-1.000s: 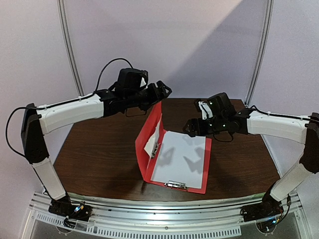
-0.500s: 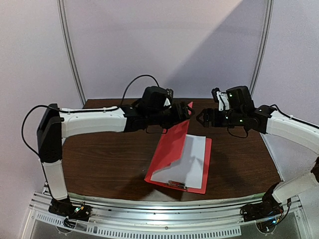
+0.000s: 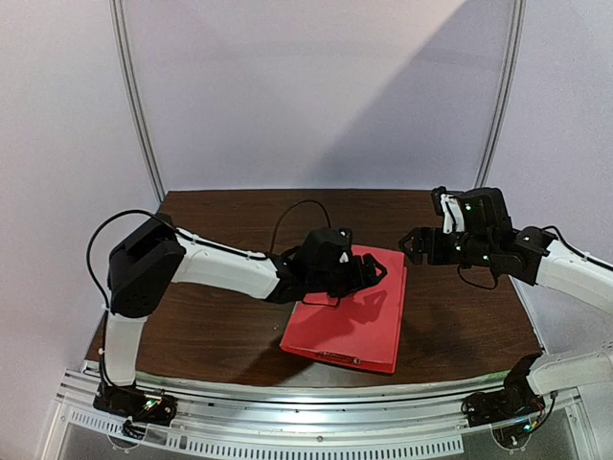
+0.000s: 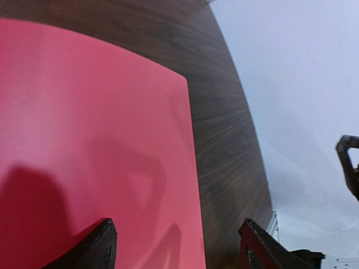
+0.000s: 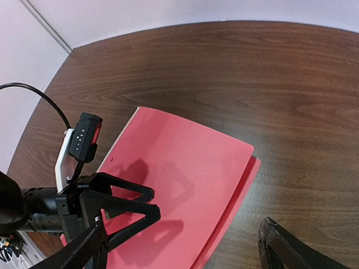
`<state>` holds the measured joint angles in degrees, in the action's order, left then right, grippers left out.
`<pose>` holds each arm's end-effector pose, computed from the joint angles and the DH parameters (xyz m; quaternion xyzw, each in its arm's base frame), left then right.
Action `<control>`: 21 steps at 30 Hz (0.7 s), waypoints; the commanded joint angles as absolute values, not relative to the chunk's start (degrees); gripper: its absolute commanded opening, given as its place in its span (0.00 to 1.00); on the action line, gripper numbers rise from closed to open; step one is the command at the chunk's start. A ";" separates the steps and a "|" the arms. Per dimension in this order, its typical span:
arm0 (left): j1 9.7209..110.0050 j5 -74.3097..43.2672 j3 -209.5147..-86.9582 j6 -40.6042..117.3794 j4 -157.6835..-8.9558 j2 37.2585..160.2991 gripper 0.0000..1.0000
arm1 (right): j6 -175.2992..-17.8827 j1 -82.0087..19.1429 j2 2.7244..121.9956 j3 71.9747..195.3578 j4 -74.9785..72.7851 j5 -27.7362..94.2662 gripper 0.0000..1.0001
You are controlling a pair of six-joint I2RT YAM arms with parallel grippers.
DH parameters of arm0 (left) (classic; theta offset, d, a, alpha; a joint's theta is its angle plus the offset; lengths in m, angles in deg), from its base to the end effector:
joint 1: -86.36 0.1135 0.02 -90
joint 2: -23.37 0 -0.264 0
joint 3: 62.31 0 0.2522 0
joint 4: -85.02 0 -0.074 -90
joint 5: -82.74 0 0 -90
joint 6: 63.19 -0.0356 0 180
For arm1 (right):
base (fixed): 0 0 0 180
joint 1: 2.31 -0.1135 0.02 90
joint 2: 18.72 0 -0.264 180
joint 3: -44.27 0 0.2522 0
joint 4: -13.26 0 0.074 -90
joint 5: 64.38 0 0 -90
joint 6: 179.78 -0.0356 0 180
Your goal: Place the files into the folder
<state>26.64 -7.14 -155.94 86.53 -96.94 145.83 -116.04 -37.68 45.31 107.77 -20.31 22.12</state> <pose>0.2423 -0.4148 0.1651 -0.0005 0.8520 -0.4516 0.2647 0.2029 0.1414 0.2871 -0.0559 0.8813 0.2168 0.4162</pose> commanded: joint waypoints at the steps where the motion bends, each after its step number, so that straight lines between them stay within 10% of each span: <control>1: 26.16 -5.24 -151.56 87.14 -106.19 148.49 0.74 | -118.02 -37.43 43.53 104.61 -20.30 23.18 0.92; 21: 28.59 1.40 -161.67 63.47 -89.92 130.93 0.76 | -116.59 -37.43 46.47 113.33 -16.73 23.84 0.95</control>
<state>27.47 -1.52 -160.12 69.64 -94.73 136.41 -117.33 -37.64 46.53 111.72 -19.22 24.52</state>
